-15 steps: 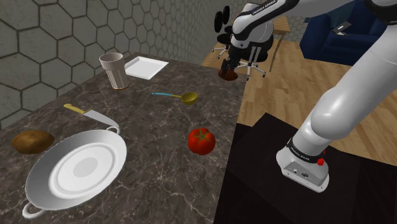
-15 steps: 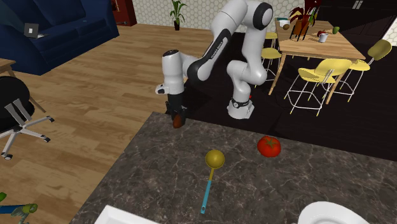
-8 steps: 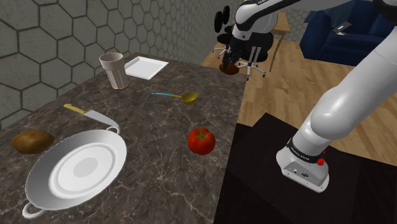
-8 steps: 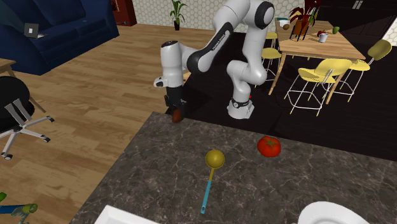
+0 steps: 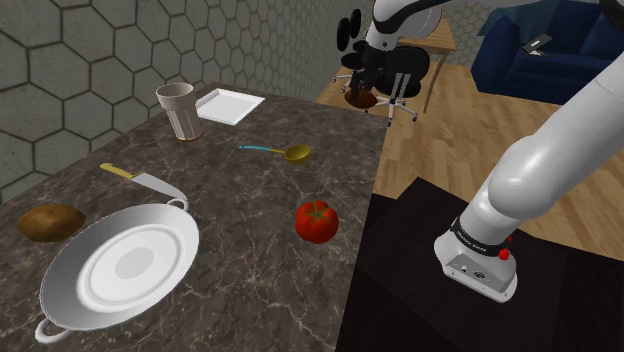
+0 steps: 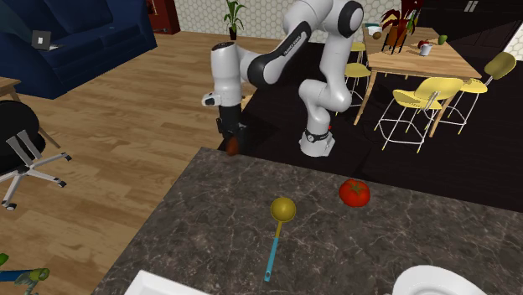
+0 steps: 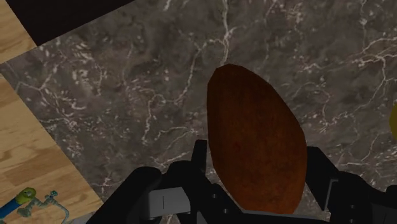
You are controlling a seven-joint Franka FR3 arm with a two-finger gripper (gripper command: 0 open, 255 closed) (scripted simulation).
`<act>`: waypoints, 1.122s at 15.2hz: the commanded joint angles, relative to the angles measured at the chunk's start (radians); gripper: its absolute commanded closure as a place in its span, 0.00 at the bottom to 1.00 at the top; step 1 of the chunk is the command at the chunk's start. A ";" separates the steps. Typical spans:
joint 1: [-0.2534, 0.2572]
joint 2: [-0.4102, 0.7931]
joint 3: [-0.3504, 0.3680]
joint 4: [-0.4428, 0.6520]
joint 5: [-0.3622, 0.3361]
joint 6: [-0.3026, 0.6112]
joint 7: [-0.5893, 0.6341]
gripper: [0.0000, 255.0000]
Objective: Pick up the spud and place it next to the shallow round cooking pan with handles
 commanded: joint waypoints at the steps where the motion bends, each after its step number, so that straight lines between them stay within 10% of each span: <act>1: 0.016 -0.004 0.024 -0.001 0.000 0.003 0.040 1.00; 17: 0.182 0.107 0.260 0.101 0.000 0.070 0.435 1.00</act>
